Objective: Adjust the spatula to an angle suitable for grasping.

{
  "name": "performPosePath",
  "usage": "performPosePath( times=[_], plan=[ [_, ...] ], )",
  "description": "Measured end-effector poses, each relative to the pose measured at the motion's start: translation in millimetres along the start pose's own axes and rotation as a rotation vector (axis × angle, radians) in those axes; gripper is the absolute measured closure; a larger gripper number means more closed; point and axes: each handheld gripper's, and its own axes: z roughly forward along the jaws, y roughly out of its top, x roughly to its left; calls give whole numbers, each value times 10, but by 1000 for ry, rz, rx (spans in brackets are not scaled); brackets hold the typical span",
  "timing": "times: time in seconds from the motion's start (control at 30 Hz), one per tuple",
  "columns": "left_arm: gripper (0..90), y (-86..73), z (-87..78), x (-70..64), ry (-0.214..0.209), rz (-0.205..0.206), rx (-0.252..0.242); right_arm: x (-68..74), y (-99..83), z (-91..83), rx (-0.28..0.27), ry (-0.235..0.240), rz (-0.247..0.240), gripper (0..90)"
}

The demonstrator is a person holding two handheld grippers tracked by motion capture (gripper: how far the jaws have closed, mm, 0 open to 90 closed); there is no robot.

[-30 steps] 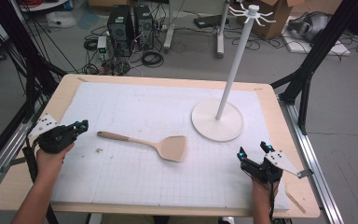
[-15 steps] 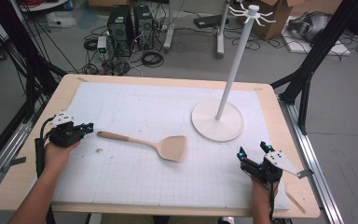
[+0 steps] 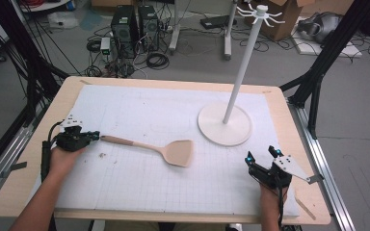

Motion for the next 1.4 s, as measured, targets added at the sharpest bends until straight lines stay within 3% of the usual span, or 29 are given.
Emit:
performPosePath(
  times=[0.2,0.3,0.4,0.47,0.6,1.1,1.23,1.4],
  plan=[
    [896,-5,31,6,-15,1,8,2,2,-1,1,-4,-4,174],
    [896,-7,29,36,22,-10,-3,2,1,-2,1,-5,-6,174],
    [896,5,79,43,4,-2,32,4,1,0,-2,-5,-7,174],
    [896,29,98,19,16,15,36,4,2,1,-2,-5,-8,174],
    [896,43,120,14,-6,12,38,3,2,-1,-1,-5,-7,174],
    [894,178,304,-205,-45,23,17,7,1,-1,1,-4,-6,174],
    [891,195,351,-226,-30,3,-7,5,2,1,-1,-4,-6,174],
    [888,197,375,-186,42,-40,-10,7,1,-1,2,-3,-6,174]
  ],
)
